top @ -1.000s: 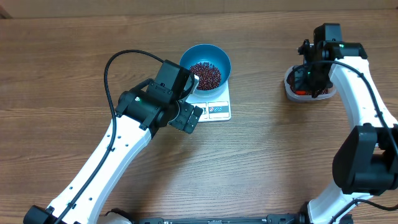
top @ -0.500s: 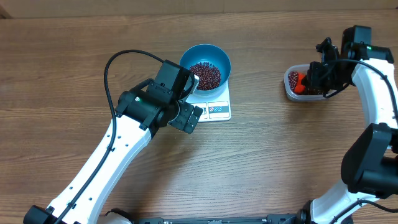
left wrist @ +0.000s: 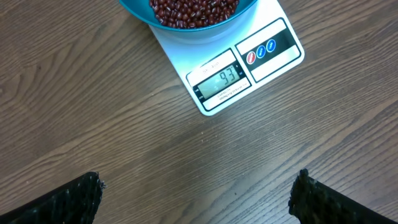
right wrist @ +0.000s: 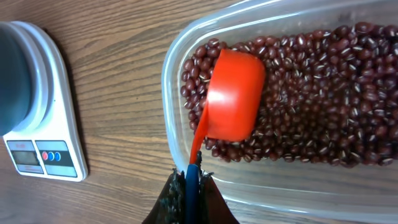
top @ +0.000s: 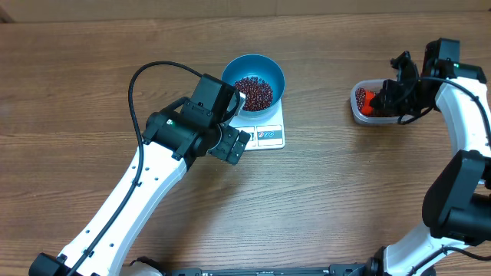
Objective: Scoop item into bowl and weigh 150g on scale
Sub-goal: 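Dip the red scoop into the bean tub and scoop beans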
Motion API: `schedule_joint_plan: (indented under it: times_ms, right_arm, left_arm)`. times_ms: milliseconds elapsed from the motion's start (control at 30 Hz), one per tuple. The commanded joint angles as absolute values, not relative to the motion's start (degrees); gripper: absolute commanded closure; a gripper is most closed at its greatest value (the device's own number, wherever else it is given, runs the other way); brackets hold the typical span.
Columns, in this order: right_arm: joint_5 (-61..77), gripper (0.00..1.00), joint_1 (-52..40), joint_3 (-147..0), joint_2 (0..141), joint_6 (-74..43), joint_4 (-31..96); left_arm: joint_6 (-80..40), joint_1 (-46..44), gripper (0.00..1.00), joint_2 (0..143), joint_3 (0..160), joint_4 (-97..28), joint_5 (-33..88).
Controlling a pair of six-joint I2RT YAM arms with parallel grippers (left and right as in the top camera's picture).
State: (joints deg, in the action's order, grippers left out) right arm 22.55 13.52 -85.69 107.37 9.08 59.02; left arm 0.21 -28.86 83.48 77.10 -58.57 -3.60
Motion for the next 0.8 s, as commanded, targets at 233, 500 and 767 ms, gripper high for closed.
schedule_joint_plan:
  times_ms: [233, 500, 767]
  right_arm:
    - [29.3, 0.96, 16.6, -84.1, 107.5, 9.3, 58.8]
    - [34.3, 0.97, 20.4, -84.0, 107.5, 9.5, 59.8]
    - [36.2, 0.96, 21.0, -84.0, 107.5, 9.7, 60.1]
  left_arm:
    - [1.1, -28.9, 0.00, 82.8, 76.9, -58.5, -2.9]
    - [1.1, -28.9, 0.00, 82.8, 76.9, -58.5, -2.9]
    - [1.1, -28.9, 0.00, 82.8, 76.9, -58.5, -2.9]
